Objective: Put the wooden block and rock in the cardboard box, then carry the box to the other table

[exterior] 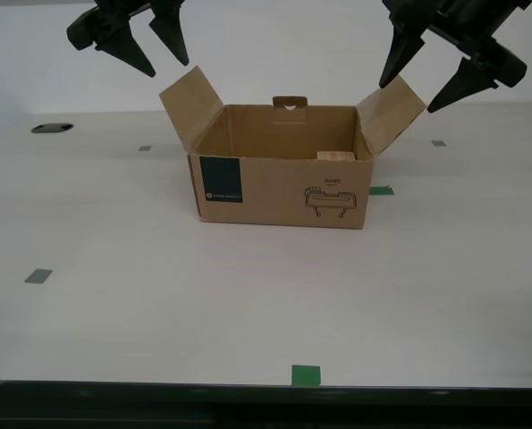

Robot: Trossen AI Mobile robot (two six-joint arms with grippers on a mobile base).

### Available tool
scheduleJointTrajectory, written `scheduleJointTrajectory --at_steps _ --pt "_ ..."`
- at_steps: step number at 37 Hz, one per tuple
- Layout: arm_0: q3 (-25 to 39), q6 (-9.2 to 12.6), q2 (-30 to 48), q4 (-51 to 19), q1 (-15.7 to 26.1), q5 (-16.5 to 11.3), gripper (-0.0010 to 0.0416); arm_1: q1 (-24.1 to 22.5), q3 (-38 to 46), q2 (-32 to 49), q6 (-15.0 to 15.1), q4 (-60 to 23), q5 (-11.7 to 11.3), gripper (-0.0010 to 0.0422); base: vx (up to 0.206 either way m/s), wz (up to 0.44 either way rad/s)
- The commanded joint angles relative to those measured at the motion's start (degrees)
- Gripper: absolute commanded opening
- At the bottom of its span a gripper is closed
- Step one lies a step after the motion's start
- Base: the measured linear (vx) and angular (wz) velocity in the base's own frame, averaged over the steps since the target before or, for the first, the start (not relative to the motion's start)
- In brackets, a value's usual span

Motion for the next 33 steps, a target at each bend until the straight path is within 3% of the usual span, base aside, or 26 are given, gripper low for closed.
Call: scheduleJointTrajectory --at_steps 1,8,14,33 --pt "-0.02 0.46 2.19 1.46 -0.02 -0.31 0.0390 -0.09 -0.02 0.44 -0.31 0.96 0.26 0.0281 0.000 0.000" --pt "0.00 1.20 5.11 5.75 -0.02 -1.51 0.0389 -0.70 -1.70 0.44 -1.57 3.80 0.42 0.0281 0.000 0.000" --pt "-0.09 1.79 5.99 7.17 0.00 -1.79 0.0390 -0.87 -4.59 0.44 -3.72 6.29 4.57 0.0281 0.000 0.000" --pt "-0.07 2.36 5.97 7.76 0.09 -3.02 0.0389 -0.96 -7.23 1.88 -7.23 13.46 4.55 0.0281 0.000 0.000"
